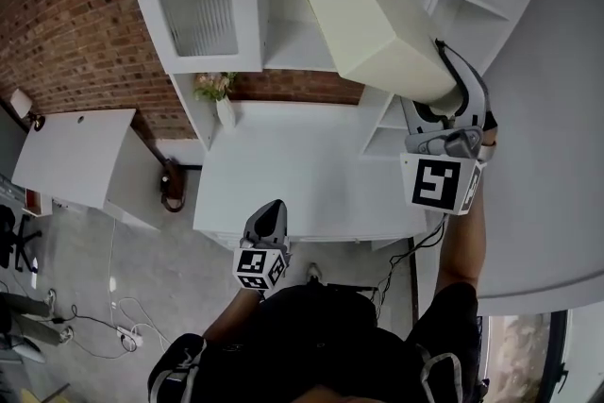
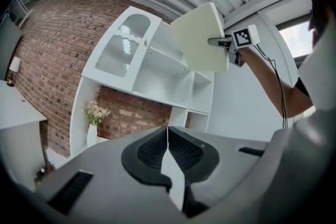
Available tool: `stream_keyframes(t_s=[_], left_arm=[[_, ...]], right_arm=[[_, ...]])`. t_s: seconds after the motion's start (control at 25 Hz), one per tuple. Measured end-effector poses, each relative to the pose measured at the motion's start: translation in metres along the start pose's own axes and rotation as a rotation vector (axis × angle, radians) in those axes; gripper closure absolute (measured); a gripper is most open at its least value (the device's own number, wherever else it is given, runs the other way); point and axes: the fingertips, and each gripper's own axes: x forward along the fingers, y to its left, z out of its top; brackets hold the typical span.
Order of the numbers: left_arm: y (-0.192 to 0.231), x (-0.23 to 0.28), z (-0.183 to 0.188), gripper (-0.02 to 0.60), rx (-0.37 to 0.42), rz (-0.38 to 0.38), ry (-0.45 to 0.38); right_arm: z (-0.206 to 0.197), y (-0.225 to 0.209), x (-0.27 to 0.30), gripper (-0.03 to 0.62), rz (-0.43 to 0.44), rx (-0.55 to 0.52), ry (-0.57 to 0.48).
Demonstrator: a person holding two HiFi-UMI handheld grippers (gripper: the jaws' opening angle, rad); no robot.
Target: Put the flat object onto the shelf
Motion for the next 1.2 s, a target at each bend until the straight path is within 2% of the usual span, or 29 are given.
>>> stream_keyframes(t_s=[0.12, 0.24, 0.56, 0.72, 1.2], left_arm=[[0.000, 0.003, -0.001, 0.568, -0.003, -0.003, 0.005], [0.002, 0.004, -0.002, 0.568, -0.005, -0.001, 0.009], [0.010, 0.007, -0.001, 0.568, -0.011, 0.017, 0.008], [0.014, 0.011, -0.001, 0.568, -0.014, 0.026, 0.008], [0.027, 0.031, 0.001, 0.568, -0.009, 0.066, 0.015]], right_arm=[[0.007, -0.015, 0.031, 0.321, -0.029, -0.147, 0.010], [0.003, -0.022, 0.063, 0.319, -0.029, -0.285, 0.064], [-0.039, -0.009, 0.145, 0.318, 0.121, -0.506, 0.209], [-0.055, 0.001, 0.173, 0.316, 0.149, -0.535, 0.243], [-0.095, 0.014, 0.256, 0.289, 0.228, -0.499, 0.298]])
